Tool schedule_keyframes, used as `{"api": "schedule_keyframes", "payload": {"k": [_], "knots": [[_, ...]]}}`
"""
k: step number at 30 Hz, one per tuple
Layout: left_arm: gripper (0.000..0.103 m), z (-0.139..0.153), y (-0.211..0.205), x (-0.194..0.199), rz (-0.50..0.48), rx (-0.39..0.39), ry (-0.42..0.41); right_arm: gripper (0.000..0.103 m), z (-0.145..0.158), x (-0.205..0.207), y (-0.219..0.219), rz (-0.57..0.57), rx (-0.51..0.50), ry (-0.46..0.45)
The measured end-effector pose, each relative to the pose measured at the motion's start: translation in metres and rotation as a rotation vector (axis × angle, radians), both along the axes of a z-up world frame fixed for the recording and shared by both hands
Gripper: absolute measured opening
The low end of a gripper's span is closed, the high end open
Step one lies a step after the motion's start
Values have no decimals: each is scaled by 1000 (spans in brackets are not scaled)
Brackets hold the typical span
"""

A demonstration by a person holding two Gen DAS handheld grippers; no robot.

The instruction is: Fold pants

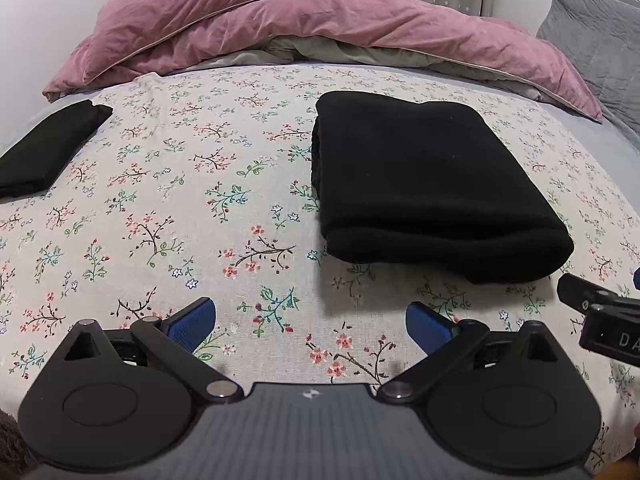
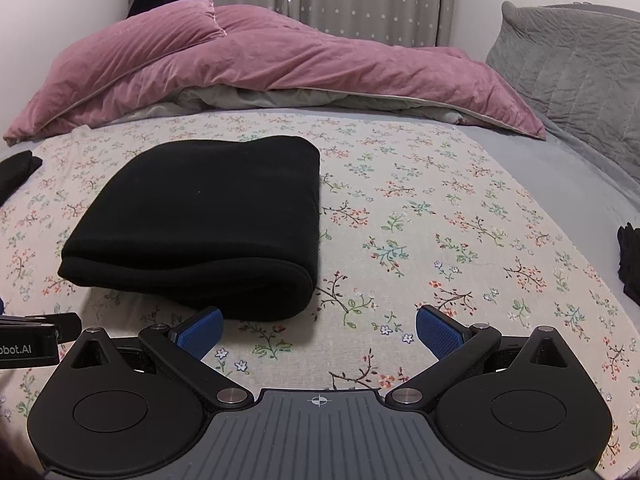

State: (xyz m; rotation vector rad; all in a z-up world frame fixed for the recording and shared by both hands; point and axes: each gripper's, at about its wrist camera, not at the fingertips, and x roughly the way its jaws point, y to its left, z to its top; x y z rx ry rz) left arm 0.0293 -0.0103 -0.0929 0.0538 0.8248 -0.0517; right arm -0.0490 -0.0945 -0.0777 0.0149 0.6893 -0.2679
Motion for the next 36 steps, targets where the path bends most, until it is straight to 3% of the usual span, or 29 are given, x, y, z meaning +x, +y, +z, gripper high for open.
{"api": "schedule_keyframes", "payload": {"k": [36], "knots": [[103, -2, 0, -1, -13, 3, 5, 103, -3, -1, -2, -18, 1, 14]]}}
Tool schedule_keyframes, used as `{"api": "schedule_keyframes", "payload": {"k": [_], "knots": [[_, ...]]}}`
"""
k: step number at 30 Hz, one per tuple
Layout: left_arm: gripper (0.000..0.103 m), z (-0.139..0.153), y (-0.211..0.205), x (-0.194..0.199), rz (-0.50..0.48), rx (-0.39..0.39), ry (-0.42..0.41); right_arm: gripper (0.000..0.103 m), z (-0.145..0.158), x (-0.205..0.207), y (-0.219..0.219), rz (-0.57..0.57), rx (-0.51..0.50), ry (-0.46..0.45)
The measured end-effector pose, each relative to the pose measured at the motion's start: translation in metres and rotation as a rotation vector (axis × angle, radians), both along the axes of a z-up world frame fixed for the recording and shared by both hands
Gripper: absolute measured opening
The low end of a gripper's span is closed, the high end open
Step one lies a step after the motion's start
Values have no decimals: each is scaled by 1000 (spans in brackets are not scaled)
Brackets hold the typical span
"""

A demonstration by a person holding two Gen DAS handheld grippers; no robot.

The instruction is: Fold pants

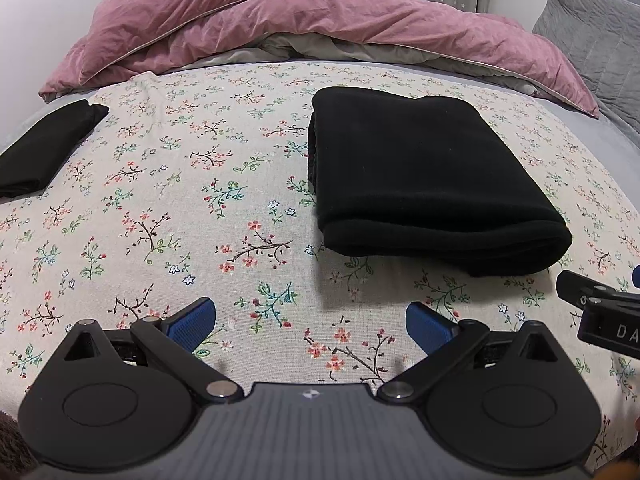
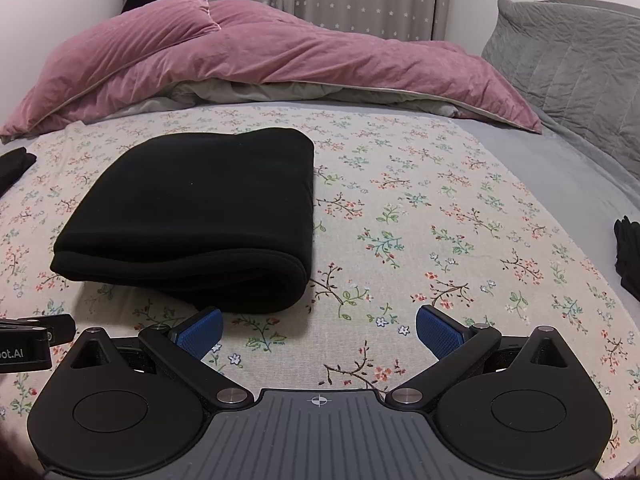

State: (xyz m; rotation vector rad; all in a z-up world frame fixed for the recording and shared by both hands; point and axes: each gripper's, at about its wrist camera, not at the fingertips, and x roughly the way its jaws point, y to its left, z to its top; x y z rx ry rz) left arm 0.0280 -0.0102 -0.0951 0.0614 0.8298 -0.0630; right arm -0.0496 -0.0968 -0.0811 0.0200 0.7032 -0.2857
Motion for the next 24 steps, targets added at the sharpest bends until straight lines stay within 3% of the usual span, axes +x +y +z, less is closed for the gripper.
{"api": "schedule_keyframes", "payload": {"k": [24], "knots": [[103, -2, 0, 1, -4, 2, 4, 103, 0, 0, 0, 3, 7, 5]]}}
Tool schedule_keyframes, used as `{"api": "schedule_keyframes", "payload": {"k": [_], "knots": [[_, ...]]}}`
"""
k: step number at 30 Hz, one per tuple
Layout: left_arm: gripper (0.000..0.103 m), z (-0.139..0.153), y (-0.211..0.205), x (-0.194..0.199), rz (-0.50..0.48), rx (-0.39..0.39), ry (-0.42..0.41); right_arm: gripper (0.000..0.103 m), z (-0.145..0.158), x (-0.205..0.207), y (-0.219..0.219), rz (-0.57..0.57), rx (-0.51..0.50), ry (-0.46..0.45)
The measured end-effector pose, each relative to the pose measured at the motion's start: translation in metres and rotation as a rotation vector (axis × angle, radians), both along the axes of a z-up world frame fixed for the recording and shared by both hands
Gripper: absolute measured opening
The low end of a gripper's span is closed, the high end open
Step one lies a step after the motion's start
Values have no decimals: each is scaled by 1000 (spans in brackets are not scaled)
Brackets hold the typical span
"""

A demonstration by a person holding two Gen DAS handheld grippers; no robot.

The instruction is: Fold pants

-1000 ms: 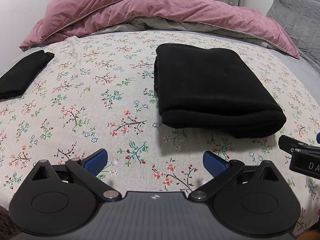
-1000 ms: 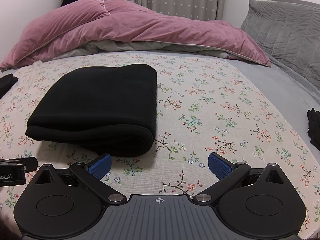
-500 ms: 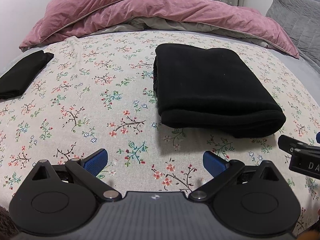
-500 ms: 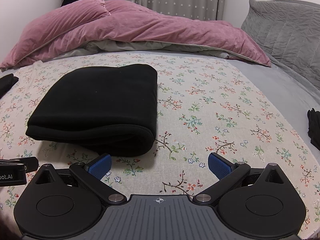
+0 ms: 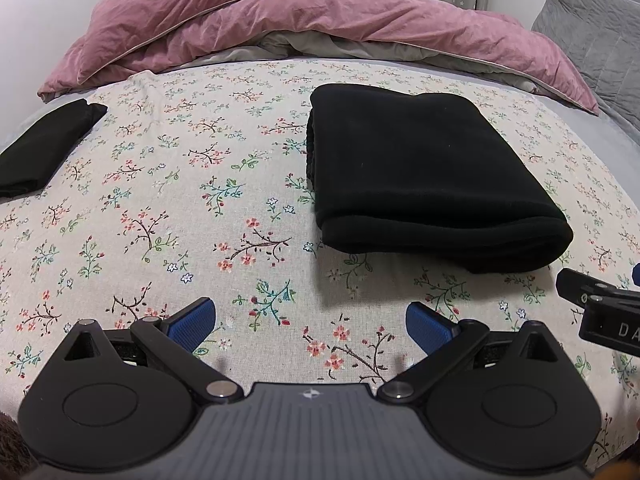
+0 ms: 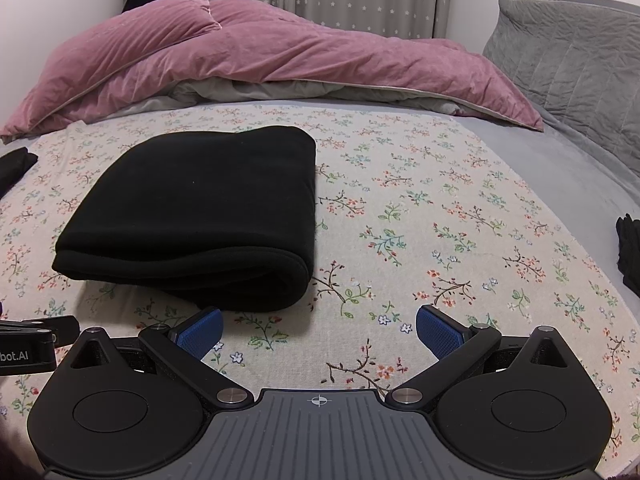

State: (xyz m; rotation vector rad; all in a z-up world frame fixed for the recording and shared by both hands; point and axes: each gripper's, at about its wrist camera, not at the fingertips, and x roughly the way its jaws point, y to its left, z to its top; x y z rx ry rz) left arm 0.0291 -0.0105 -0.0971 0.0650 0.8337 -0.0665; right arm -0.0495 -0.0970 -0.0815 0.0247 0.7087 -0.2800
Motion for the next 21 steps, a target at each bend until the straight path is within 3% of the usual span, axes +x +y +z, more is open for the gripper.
{"api": "schedule_keyframes", "payload": {"k": [21], "knots": [[103, -5, 3, -1, 11, 7, 16, 103, 0, 0, 0, 0, 1, 1]]}}
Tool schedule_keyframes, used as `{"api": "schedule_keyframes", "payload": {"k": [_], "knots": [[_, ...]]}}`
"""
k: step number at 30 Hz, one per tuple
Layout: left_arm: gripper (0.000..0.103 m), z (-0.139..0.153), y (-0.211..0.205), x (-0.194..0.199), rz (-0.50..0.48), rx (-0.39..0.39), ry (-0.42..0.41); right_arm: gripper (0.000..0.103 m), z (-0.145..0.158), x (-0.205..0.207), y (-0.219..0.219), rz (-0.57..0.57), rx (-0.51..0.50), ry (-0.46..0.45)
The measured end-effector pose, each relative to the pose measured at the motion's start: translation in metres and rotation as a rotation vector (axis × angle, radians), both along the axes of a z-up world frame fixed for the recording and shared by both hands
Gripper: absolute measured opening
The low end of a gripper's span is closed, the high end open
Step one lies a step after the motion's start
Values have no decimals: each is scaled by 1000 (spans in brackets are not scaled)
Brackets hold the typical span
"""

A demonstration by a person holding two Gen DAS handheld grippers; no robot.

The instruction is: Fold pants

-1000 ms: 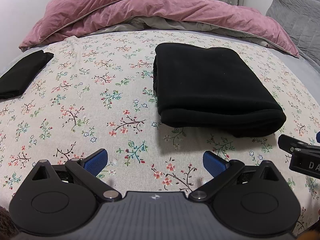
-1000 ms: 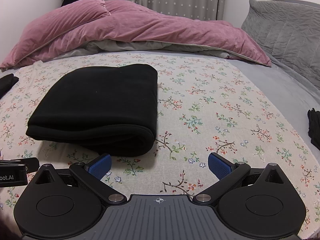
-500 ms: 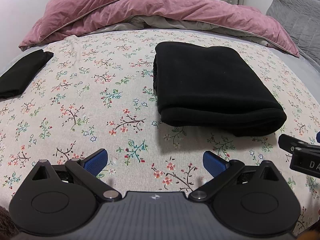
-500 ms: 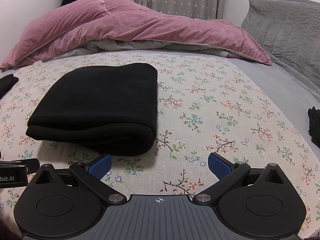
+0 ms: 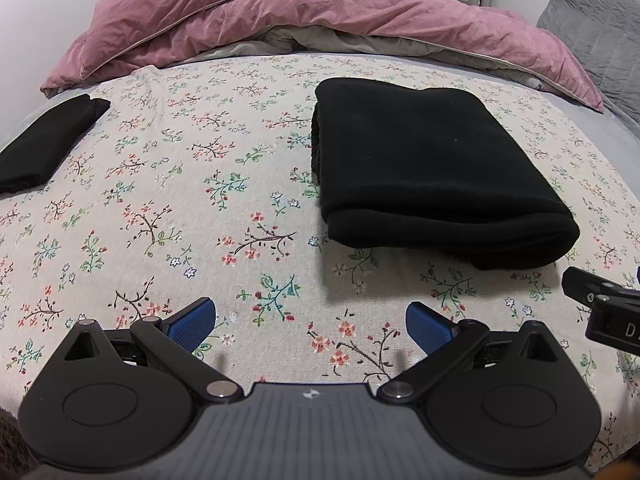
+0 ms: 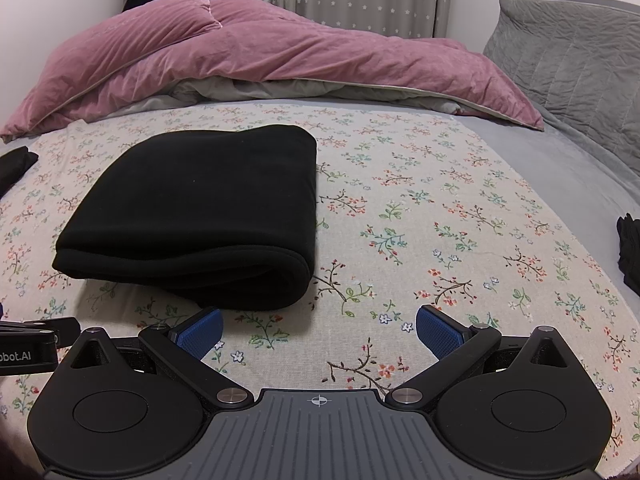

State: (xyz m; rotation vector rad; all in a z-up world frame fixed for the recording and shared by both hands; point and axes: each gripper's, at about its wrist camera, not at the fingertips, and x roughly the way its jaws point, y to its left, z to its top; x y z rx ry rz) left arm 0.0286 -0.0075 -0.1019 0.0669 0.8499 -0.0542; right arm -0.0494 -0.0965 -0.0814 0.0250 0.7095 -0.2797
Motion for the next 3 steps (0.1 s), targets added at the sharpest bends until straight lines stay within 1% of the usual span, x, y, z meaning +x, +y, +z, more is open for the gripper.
{"api": "schedule_keyframes", "payload": {"k": [3], "knots": [[103, 0, 4, 3, -3, -16, 20, 103, -1, 0, 0, -1, 4, 2]]}}
